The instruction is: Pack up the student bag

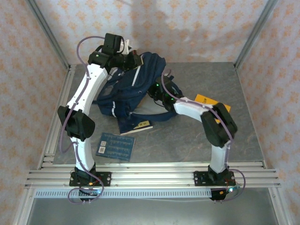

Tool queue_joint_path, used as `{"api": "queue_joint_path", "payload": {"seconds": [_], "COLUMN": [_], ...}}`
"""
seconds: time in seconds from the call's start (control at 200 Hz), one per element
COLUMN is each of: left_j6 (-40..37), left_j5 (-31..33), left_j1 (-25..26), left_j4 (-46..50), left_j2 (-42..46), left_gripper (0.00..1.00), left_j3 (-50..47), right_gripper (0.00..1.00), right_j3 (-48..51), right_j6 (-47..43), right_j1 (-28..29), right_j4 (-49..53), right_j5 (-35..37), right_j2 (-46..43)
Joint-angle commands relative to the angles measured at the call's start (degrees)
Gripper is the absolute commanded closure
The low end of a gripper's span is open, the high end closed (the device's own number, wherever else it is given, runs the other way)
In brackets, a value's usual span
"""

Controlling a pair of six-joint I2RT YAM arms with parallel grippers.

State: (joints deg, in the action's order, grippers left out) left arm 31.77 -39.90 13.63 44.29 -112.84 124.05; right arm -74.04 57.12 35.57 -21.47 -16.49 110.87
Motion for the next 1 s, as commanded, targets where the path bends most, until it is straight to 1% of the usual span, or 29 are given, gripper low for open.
{"api": "queue_joint_path", "payload": {"seconds": [0.0, 0.105, 0.245, 0.335, 0.395, 0.455, 0.535, 0.63, 0.67, 0.74, 0.78, 0.83, 0.876, 0.931, 0.996], "left_j6": [3.04, 2.74, 1.54, 1.64, 1.38, 1.29, 1.58, 0.36, 0.27, 0.75, 0.28, -0.77, -0.83, -2.58, -1.79], "left_j5": [-5.65, -3.84, -0.17, 1.34, 3.05, 5.44, 7.38, 8.55, 8.2, 7.73, 8.3, 10.1, 12.42, 13.98, 15.89], "left_j1": [-1.46, -4.04, -6.76, -7.13, -7.12, -7.07, -7.07, -6.66, -6.49, -5.71, -4.69, -3.24, -2.04, -1.03, -0.78], "left_j4": [-11.71, -10.71, -7.48, -6.51, -5.37, -4.26, -3.61, -2.27, -1.63, -1.32, -0.62, 0.8, 1.99, 1.37, -0.77], "left_j2": [1.89, 1.88, 0.2, -1.74, -3.04, -4.38, -6.59, -9.99, -11.21, -11.76, -11.18, -9.64, -7.44, -3.67, 1.73], "left_gripper": [1.0, 1.0, 1.0, 1.0, 1.0, 1.0, 1.0, 1.0, 0.95, 0.81, 0.72, 0.65, 0.61, 0.59, 0.59], "left_j3": [0.72, 0.4, 1.71, 2.85, 3.85, 4.72, 6.5, 9.38, 10.15, 9.24, 8.18, 6.19, 3.28, -2.19, -11.62], "right_gripper": [0.52, 0.41, 0.36, 0.36, 0.36, 0.37, 0.41, 0.48, 0.5, 0.51, 0.52, 0.52, 0.52, 0.52, 0.52], "right_j3": [-1.12, 2.75, 7.07, 9.21, 11.2, 12.94, 14.14, 16.46, 16.8, 17.16, 17.5, 18.08, 18.65, 19.54, 20.86], "right_j6": [1.14, -4.31, -10.72, -14.74, -15.75, -16.07, -17.33, -18.8, -18.72, -19.05, -19.42, -20.21, -20.97, -21.6, -22.15], "right_j1": [-0.48, -1.97, -4.71, -5.64, -6.24, -7.21, -8.21, -8.39, -8.54, -8.59, -8.55, -8.59, -8.59, -8.57, -8.59], "right_j4": [-9.15, -5.76, 2.62, 8.74, 12.0, 14.58, 20.76, 24.8, 26.53, 30.05, 31.75, 32.85, 33.91, 35.28, 36.5], "right_j5": [-5.72, -5.88, -5.42, -3.36, -1.53, -1.35, -0.57, -0.23, -0.98, -2.56, -3.41, -4.45, -5.07, -5.6, -6.95], "right_j2": [0.93, -5.56, -14.35, -19.13, -22.2, -24.82, -28.19, -31.79, -32.47, -33.06, -33.34, -34.06, -34.68, -35.72, -36.63]}}
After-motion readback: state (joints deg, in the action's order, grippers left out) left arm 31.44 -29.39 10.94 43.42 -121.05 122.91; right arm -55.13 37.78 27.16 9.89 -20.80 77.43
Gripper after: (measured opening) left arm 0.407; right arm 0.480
